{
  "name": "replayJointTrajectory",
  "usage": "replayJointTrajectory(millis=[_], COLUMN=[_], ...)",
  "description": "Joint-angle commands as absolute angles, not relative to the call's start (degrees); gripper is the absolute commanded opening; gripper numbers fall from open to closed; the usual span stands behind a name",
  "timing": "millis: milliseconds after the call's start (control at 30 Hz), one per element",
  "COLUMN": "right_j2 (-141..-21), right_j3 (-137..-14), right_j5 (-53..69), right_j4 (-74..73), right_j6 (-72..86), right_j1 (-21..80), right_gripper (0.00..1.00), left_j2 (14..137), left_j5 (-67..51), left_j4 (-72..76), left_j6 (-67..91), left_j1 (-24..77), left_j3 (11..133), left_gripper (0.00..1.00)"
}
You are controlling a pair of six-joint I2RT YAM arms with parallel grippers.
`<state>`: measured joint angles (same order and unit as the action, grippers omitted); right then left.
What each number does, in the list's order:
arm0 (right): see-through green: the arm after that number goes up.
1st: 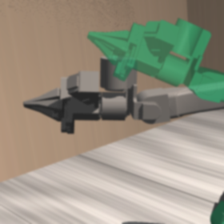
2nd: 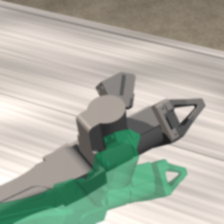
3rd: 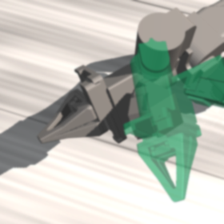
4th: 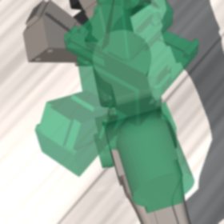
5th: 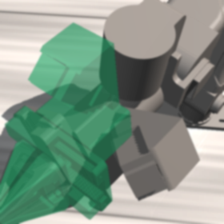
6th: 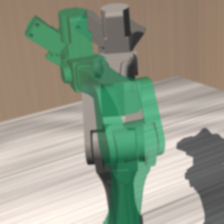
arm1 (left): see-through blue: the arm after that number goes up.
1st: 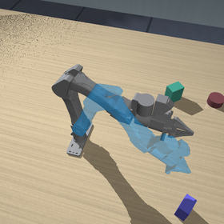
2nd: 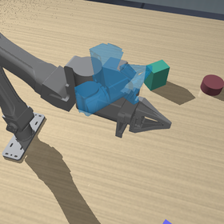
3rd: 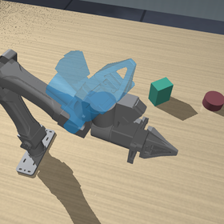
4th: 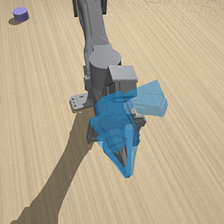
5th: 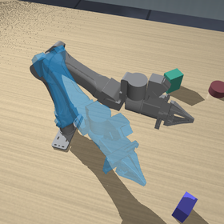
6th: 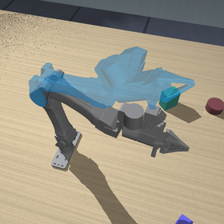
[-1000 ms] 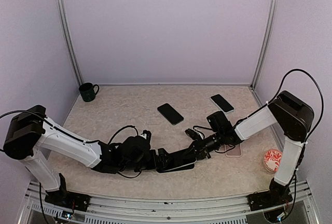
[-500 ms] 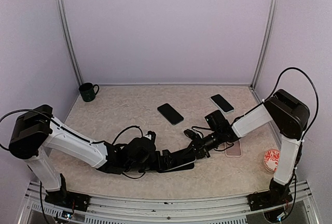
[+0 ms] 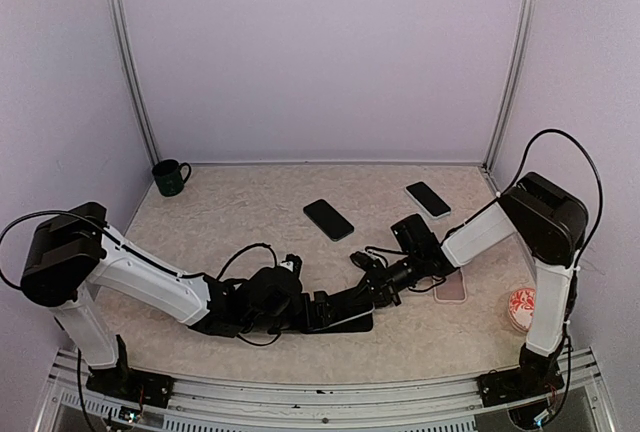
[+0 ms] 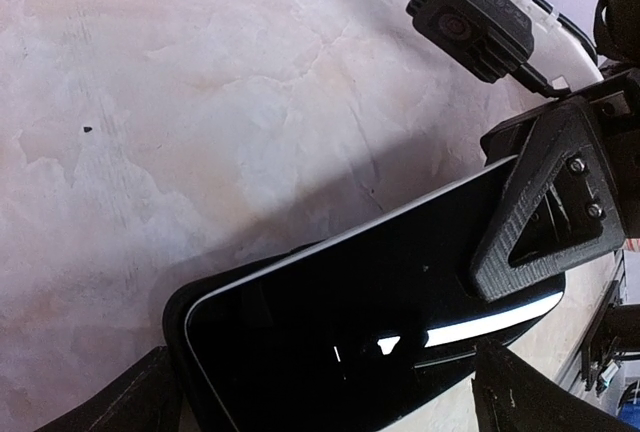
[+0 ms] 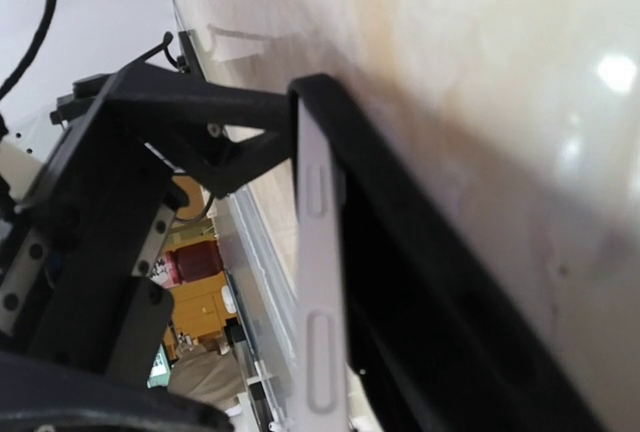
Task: Put the phone into the phone case
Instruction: Pick up the phone with the phone case from the center of the board.
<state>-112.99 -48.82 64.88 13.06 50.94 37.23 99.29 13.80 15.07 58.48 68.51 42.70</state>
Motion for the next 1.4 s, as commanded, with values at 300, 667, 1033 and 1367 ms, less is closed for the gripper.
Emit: replayJointTrajectory(millis=[300,667,1033,1367], right_j2=[-113.41,-109.93,-109.78,-111.65], right_j3=[-45.34,-38.39,-37.84,-36.93], right_j5=[55.85,51.63,48.48,44.65], right_j4=[16.78,29.23,33.60,37.67], right_j6=[57.87,68.67,71.50,71.02], right_j1=[40.64,40.67,41.39,44.44], right_gripper=[0.00,0.00,0.00,0.00], left_j2=[99.74,97.21,99.18,99.52], left_j5=[12.57,13.78,11.25,10.55], left_j4=[14.68,9.61,10.46,11.16], left_j6=[60.47,63.97,62.80,61.85], left_j1=[69.20,71.19,71.28,71.28], left_j3=[43.33,43.51,43.90,44.29], left_gripper=[0.99,0.99,0.99,0.99])
